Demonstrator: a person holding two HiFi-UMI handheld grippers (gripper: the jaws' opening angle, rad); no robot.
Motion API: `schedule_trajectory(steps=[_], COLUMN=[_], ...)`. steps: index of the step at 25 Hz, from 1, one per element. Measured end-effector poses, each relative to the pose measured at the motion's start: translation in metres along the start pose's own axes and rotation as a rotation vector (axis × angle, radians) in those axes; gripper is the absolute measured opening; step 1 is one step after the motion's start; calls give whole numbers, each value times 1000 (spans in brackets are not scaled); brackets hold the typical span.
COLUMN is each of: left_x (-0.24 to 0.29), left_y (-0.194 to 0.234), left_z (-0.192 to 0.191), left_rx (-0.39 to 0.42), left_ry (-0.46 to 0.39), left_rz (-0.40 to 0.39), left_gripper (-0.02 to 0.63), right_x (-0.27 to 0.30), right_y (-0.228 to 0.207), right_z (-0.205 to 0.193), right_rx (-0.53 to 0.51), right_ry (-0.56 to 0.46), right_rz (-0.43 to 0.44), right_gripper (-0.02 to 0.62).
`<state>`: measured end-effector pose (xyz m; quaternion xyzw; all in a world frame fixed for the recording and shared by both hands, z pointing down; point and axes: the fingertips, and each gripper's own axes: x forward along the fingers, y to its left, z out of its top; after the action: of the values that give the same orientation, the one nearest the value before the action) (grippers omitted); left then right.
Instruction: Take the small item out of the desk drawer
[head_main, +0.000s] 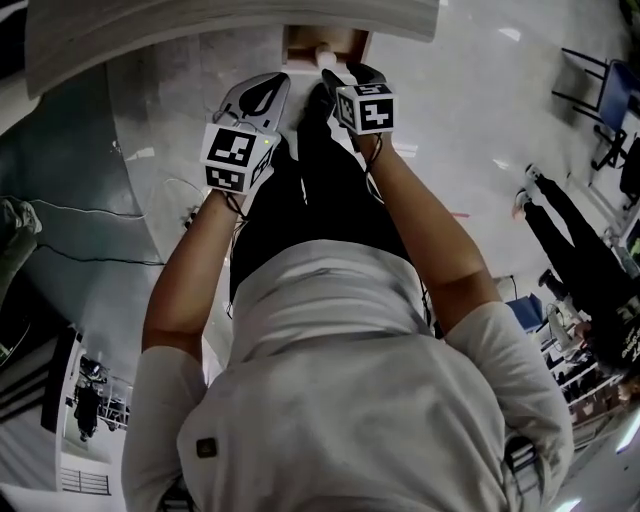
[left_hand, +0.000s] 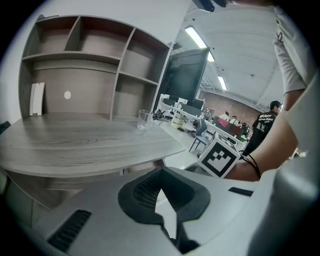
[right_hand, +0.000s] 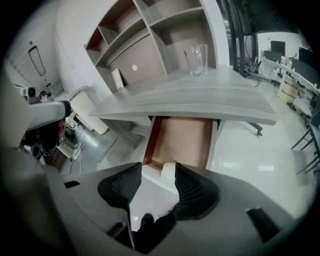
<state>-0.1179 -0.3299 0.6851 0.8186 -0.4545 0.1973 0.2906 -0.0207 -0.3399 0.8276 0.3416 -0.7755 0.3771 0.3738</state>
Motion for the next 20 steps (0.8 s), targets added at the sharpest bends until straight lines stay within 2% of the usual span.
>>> schedule_trajectory(steps=[5, 20], left_x=[21, 44], left_y=[12, 41], left_z=[-14, -32], left_rx=[3, -110], left_ry=[25, 28], left_rz=[5, 38], left_gripper=[12, 12], right_x=[35, 99], right_y=[-10, -28], right_z=[-8, -27], right_rx=[32, 49], right_ry=[52, 156], right_rz=[-1, -62], right_gripper=[224, 242])
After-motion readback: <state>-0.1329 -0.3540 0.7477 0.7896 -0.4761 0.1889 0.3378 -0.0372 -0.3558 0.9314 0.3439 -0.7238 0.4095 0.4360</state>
